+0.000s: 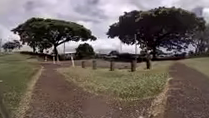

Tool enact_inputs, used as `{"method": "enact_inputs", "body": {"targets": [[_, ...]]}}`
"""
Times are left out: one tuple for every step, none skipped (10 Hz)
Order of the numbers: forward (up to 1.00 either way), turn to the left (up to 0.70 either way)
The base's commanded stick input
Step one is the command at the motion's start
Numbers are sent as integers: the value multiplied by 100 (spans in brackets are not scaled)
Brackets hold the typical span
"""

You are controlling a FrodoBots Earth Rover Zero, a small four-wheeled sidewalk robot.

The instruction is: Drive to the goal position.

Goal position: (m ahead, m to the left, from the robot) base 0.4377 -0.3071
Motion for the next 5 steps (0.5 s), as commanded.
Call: {"method": "enact_inputs", "body": {"targets": [[0,45],[0,45],[0,45],[0,45],[0,45]]}}
